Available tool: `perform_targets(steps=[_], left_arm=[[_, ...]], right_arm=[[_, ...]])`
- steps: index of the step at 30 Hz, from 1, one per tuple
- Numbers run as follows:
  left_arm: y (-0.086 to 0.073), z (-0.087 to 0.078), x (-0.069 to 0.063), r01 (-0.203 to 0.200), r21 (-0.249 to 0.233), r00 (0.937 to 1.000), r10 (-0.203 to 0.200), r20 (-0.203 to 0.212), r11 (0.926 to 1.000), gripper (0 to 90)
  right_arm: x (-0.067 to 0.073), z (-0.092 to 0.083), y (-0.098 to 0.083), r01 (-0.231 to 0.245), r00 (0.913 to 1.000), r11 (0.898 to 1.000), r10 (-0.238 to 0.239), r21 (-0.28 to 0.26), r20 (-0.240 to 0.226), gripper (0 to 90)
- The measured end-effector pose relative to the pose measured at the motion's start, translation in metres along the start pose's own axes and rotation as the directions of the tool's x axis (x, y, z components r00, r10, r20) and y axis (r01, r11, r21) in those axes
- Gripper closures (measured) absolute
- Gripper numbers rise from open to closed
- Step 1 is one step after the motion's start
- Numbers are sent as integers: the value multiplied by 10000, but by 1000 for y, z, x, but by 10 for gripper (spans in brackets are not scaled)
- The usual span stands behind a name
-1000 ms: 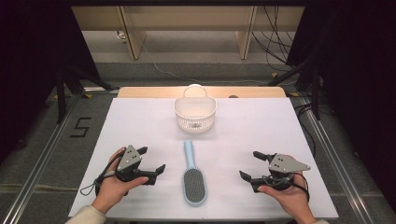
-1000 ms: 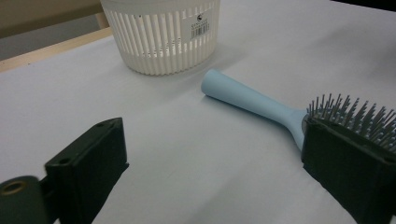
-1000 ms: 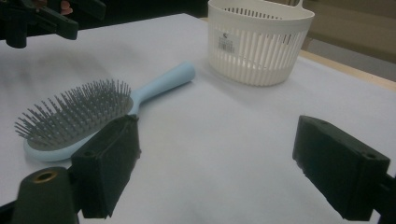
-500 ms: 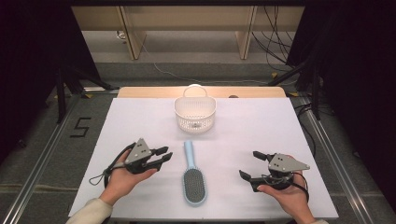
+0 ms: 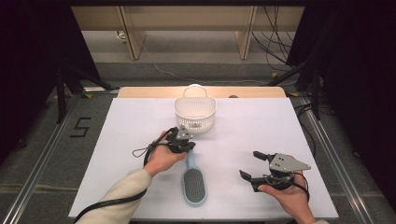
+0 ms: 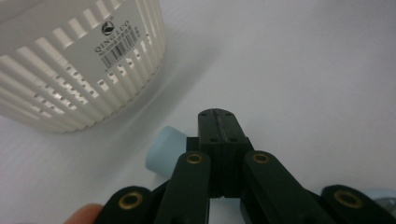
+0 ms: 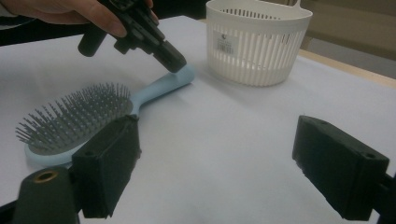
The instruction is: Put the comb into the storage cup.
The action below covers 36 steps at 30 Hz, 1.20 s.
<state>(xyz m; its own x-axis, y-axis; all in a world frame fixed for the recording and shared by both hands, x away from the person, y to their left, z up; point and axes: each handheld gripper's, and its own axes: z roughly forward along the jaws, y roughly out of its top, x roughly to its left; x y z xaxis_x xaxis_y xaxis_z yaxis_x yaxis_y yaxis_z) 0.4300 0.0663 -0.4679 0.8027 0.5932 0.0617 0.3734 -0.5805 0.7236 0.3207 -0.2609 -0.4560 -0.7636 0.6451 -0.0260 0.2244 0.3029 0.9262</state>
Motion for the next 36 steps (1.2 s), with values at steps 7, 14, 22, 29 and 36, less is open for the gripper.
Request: perform_targets(steps=[7,14,22,29,36], left_arm=[[3,14,-6,25,531,9993,-45,377,9986,900],[4,18,-9,-263,1133,9993,230,306,9932,900],[4,20,-13,-269,1985,9996,280,-27,9797,900],[1,13,-9,-165,2515,9996,213,-162,9677,900],[-15,-5,-4,235,2774,9992,-140,-363,9605,900]], right_arm=[[0,0,0,-136,9999,9999,135,-32,-105,164],[0,0,-1,-176,9997,9998,175,-51,-140,163],[0,0,0,-67,9999,10000,67,-21,-140,163],[0,0,-1,-117,9998,9999,116,-8,-144,163],[0,0,-1,-110,9998,9999,110,-12,-144,164]])
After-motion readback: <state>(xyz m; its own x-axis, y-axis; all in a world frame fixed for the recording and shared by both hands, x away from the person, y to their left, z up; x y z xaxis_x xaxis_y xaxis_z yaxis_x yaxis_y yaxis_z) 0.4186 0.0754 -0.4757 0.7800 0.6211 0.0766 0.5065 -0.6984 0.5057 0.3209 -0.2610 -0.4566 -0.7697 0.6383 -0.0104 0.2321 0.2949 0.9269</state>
